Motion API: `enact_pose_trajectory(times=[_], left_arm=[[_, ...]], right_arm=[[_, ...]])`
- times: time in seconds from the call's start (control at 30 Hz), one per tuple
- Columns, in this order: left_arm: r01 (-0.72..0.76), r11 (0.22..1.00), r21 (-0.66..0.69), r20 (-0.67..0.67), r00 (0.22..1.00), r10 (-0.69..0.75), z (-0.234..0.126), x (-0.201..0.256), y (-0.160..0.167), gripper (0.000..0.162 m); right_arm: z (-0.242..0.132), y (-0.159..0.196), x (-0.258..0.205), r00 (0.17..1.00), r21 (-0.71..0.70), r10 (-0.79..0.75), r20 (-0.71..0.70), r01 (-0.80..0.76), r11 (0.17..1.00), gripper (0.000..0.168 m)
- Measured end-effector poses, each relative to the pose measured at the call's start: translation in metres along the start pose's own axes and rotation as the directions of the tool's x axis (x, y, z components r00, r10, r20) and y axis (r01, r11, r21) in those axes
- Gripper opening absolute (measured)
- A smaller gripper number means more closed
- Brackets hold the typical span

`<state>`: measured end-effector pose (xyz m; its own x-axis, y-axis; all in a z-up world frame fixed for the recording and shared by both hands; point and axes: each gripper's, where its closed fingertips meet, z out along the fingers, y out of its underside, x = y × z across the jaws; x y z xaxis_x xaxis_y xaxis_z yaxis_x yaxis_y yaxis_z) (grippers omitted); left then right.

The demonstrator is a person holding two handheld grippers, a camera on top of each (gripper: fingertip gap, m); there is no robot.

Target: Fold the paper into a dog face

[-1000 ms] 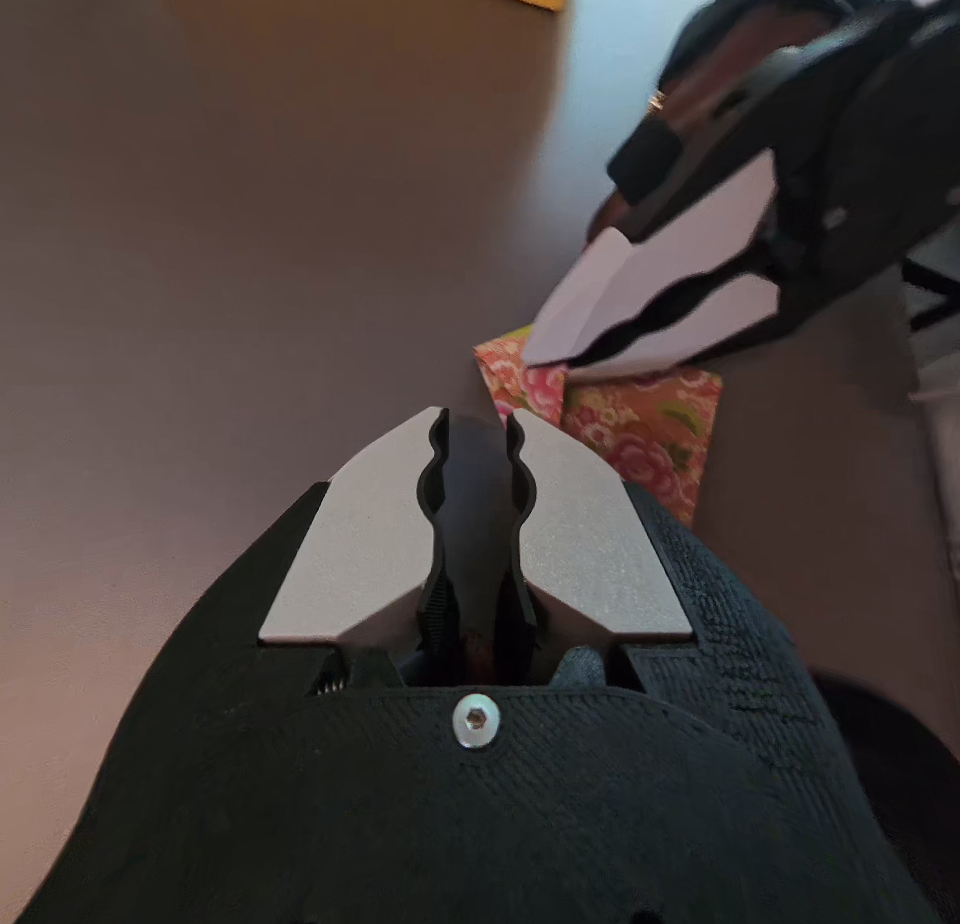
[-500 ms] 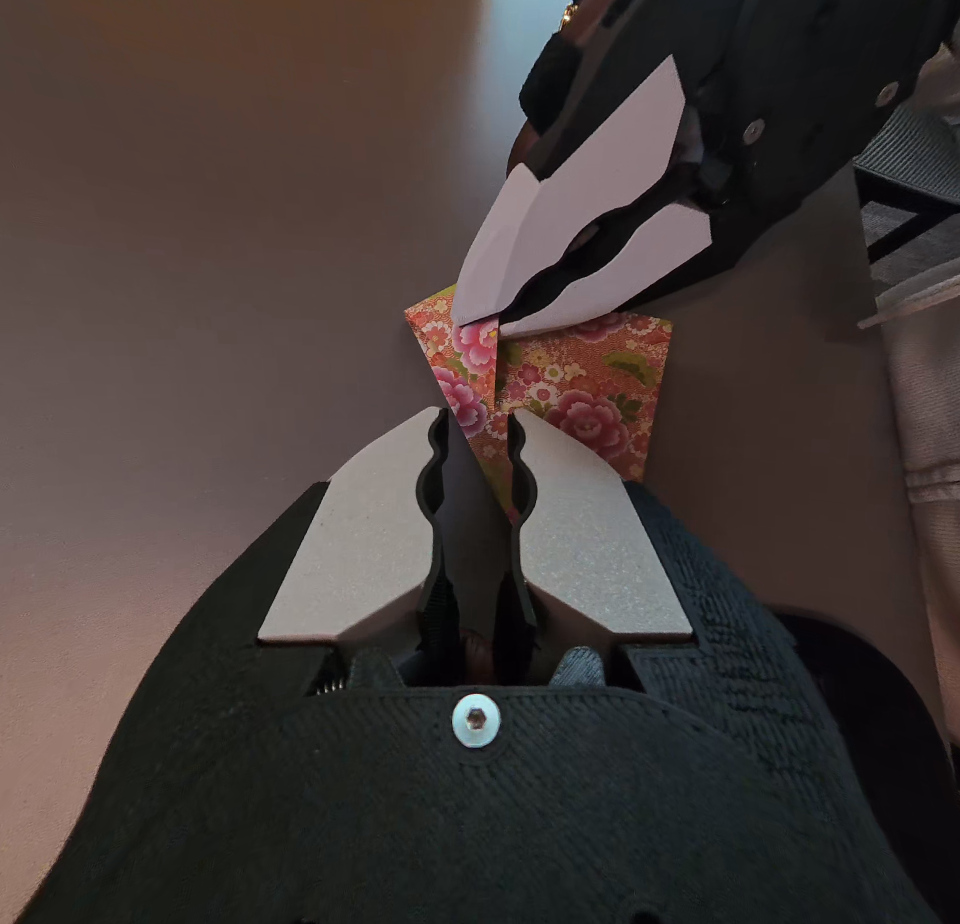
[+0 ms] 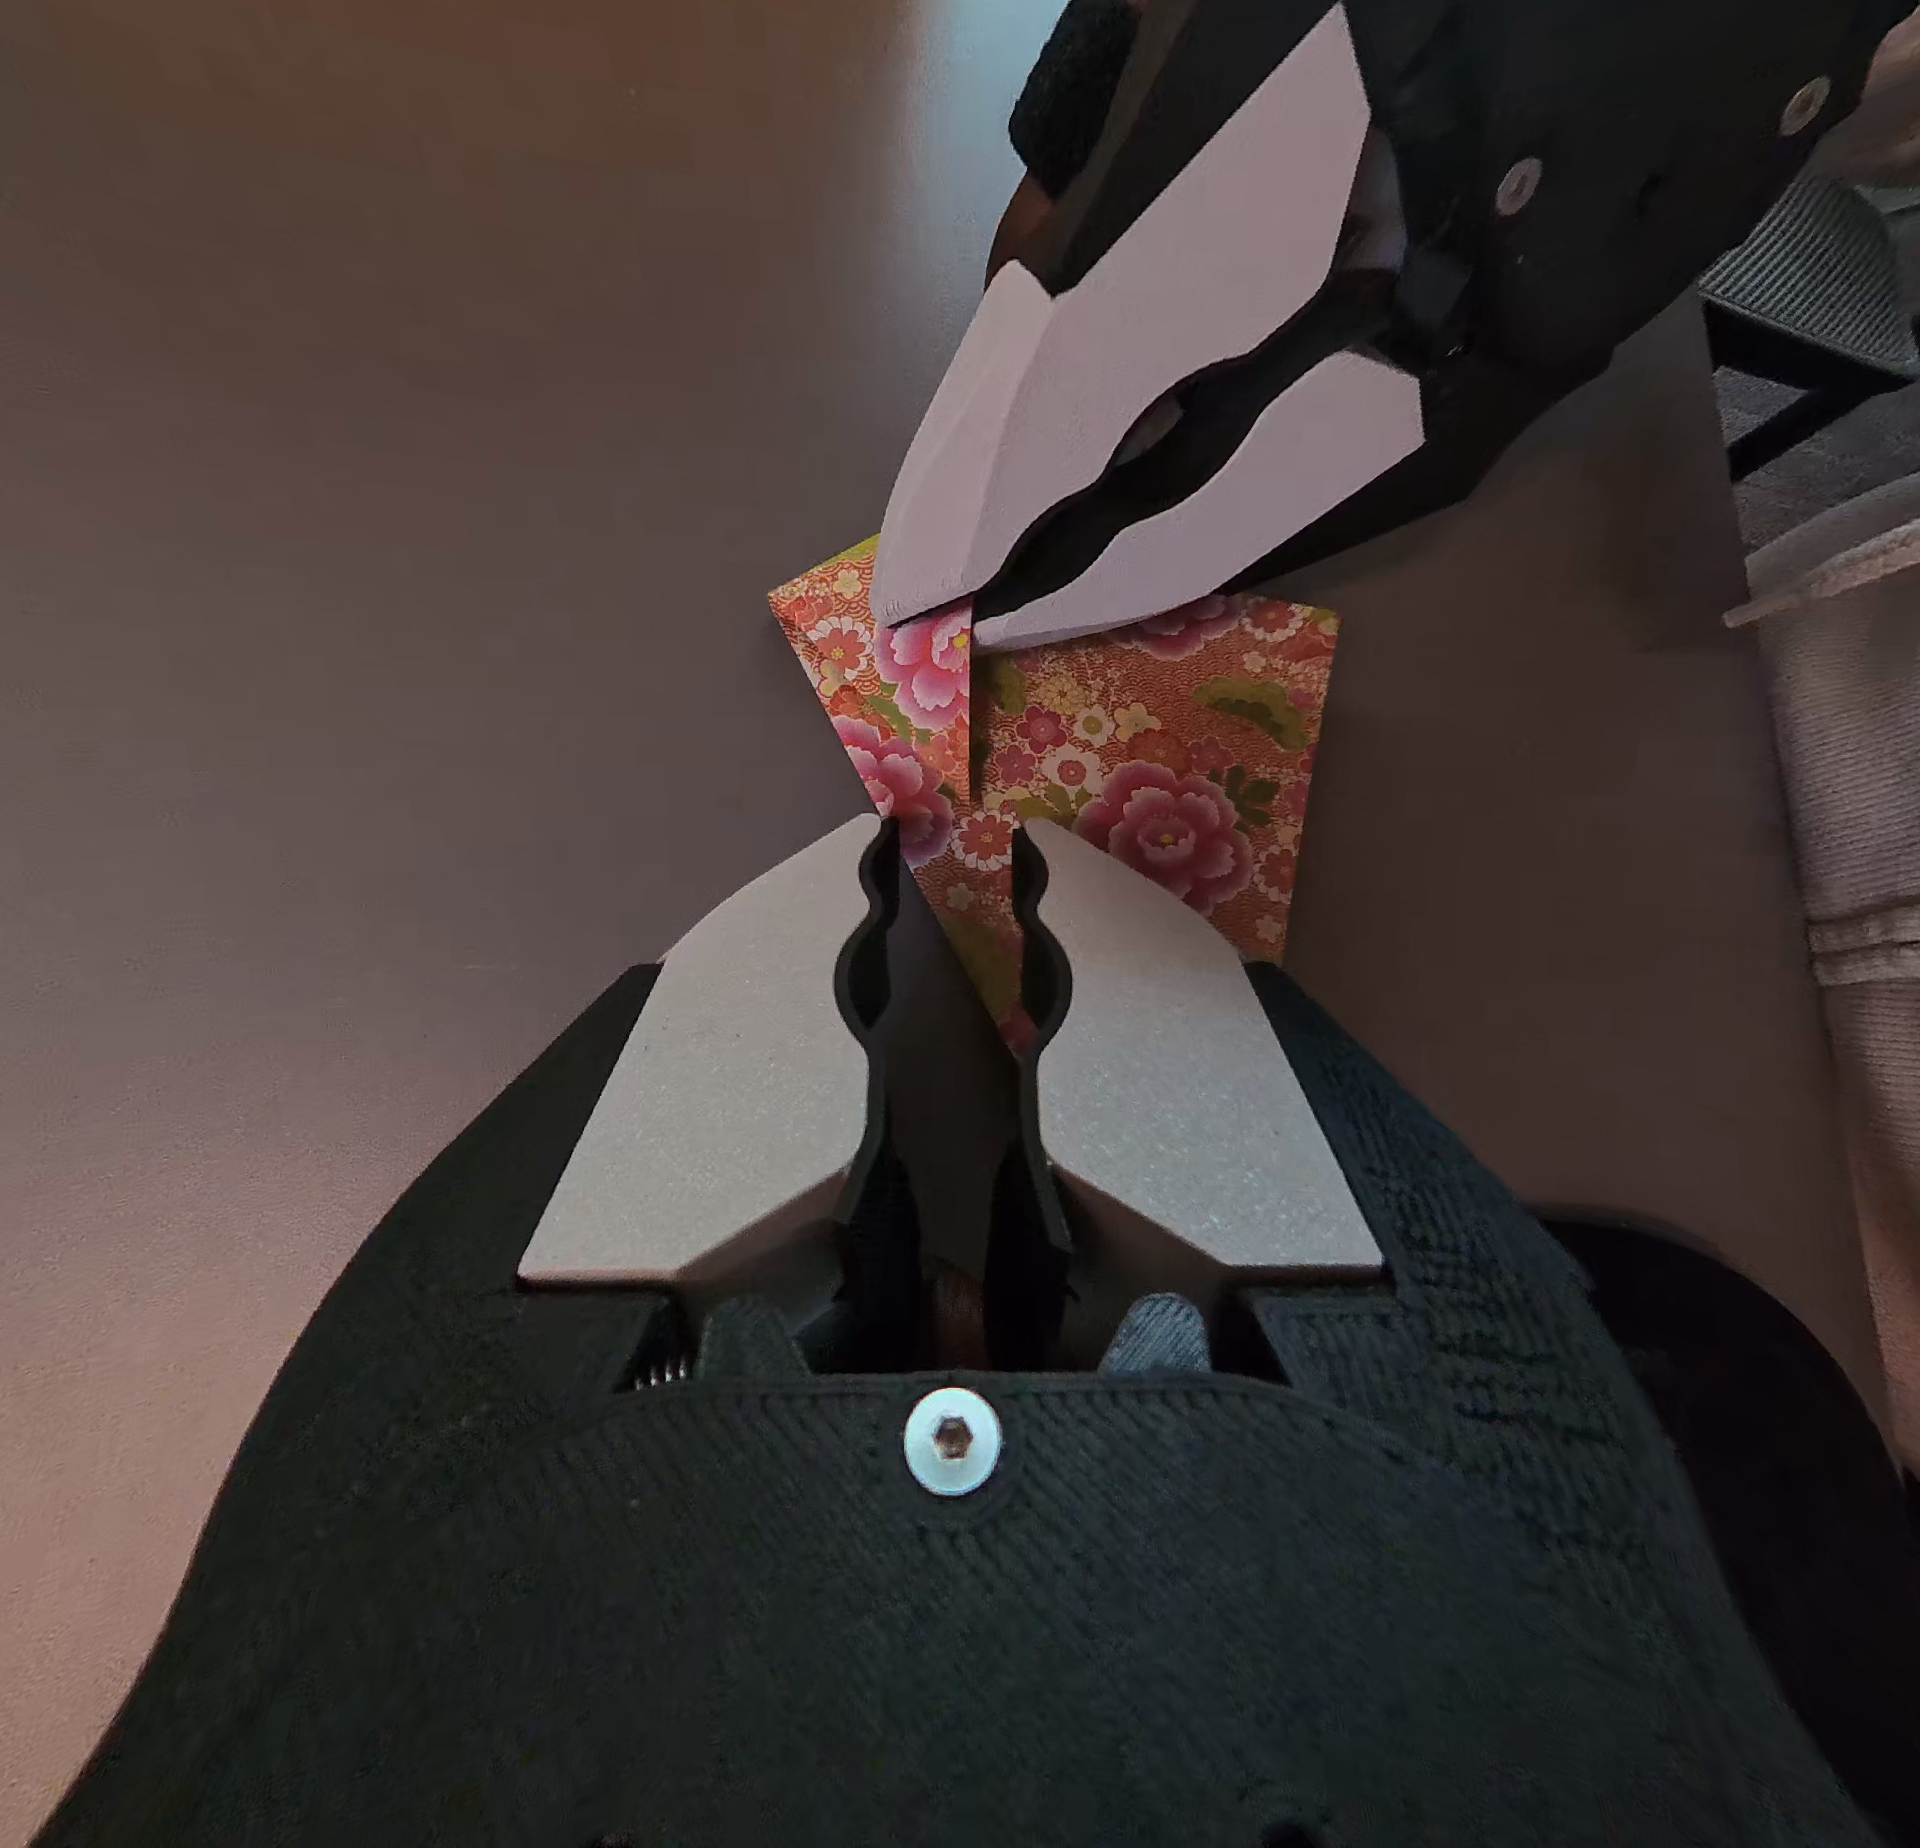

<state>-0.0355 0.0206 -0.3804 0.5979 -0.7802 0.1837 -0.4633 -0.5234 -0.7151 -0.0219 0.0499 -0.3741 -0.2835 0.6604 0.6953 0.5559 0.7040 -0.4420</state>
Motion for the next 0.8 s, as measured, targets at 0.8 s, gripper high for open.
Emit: enact_pose_trajectory(times=[0.8], left_arm=[[0.004, 1.000, 0.019, 0.028, 1.000, -0.005, -0.0041, -0.0051, 0.0001, 0.020]], right_arm=[[-0.0003, 0.0038, 0.0005, 1.000, -0.003, -0.002, -0.003, 0.002, 1.000, 0.004]])
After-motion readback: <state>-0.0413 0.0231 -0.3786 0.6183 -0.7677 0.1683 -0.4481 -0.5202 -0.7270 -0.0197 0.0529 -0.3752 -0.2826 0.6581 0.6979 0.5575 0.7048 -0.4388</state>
